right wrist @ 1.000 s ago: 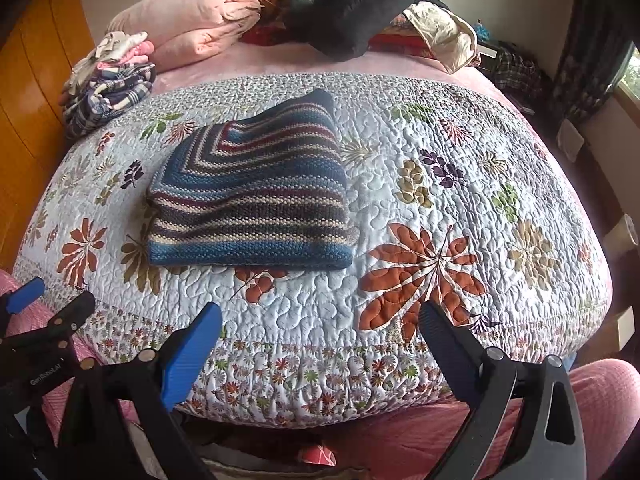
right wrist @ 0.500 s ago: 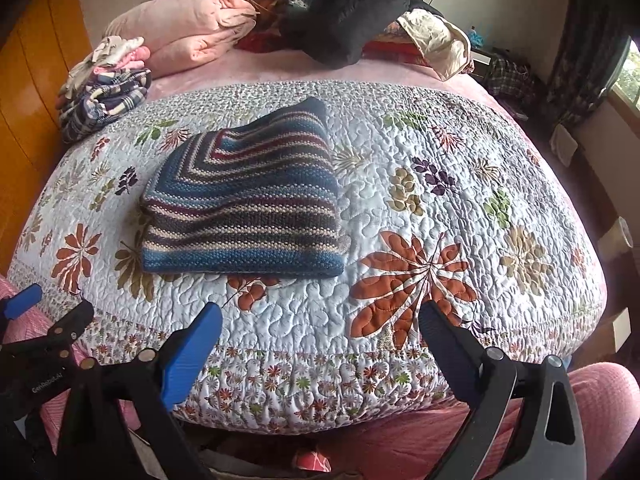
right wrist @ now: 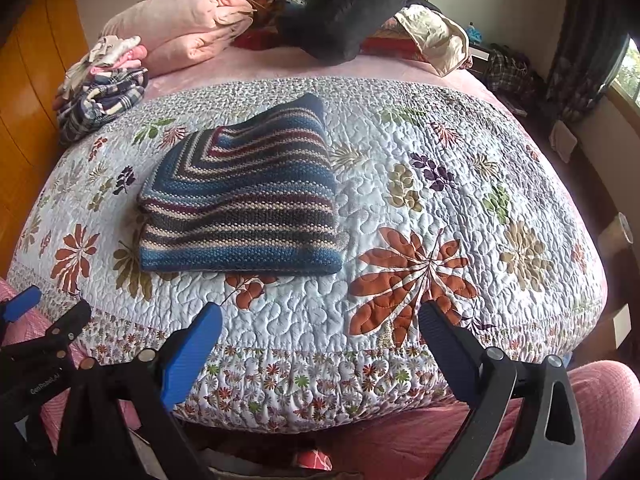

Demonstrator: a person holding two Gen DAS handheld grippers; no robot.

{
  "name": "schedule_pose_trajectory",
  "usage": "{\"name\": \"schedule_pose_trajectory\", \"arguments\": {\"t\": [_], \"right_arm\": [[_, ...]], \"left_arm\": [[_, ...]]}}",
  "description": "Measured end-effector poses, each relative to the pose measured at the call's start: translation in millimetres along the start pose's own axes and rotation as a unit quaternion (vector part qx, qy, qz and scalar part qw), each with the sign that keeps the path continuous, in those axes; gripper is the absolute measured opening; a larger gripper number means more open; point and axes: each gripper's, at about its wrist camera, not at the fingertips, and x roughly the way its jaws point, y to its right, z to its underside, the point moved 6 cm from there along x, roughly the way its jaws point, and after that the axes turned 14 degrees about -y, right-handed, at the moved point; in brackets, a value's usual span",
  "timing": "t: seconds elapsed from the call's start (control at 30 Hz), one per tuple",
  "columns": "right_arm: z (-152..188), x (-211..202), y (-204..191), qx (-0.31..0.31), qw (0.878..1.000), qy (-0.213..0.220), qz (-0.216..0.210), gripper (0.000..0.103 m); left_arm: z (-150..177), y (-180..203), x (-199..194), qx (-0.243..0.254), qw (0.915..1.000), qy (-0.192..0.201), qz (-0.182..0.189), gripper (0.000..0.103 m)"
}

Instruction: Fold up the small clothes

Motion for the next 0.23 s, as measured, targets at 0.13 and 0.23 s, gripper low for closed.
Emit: {"name": "schedule_pose_trajectory", "arguments": {"t": [0.13, 0.23], "right_arm": [[0.5, 1.4, 2.3, 0.005, 1.0, -0.003, 0.004, 0.099], [0.5, 1.3, 2.8, 0.006, 1.0, -0.003, 0.005, 0.099]], "left_arm": [[-0.4, 0.8, -0.9, 0.0, 1.0, 0.001, -0.001, 0.092], [-0.8, 1.3, -1.2, 0.0, 1.0, 0.001, -0.001, 0.092]]}}
